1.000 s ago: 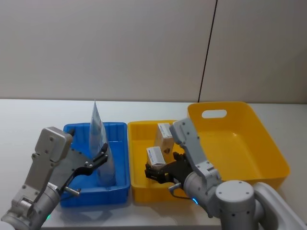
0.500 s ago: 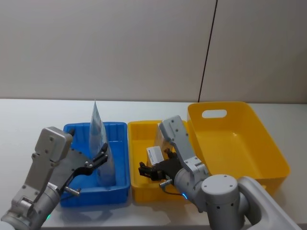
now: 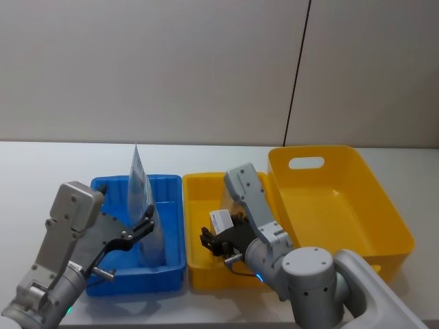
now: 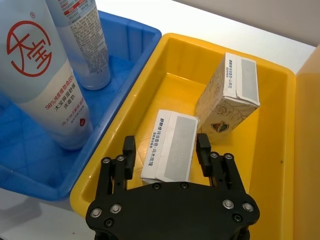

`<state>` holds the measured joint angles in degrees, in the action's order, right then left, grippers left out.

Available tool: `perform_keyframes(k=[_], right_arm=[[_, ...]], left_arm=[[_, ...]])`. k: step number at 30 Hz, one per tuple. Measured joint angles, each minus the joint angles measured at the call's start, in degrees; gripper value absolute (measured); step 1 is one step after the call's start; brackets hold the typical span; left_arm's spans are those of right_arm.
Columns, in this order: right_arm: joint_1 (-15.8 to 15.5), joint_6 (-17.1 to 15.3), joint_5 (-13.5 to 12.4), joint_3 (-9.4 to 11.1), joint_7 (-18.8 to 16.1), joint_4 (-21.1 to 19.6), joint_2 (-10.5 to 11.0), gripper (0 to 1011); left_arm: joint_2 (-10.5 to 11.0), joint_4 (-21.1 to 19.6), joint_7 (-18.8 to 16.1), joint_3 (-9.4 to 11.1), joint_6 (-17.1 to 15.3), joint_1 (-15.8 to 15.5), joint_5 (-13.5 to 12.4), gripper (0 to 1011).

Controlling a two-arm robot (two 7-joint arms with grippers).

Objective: Bimanual collaborative sorting of washing and personal care products

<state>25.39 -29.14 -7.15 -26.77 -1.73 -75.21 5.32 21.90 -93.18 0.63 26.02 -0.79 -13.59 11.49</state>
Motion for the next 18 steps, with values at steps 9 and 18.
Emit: perform_keyframes(k=[9, 18], right_arm=[[0.27, 0.16, 0.13, -0.05, 0.09, 0.46, -0.27, 466], [0.38, 0.23, 0.19, -0.06, 0.12, 0.64, -0.38, 308]], left_arm=[[0.0, 0.0, 0.0, 0.0, 0.0, 0.0, 0.0, 1001], [0.0, 0.0, 0.0, 0.0, 0.0, 0.0, 0.0, 1001]])
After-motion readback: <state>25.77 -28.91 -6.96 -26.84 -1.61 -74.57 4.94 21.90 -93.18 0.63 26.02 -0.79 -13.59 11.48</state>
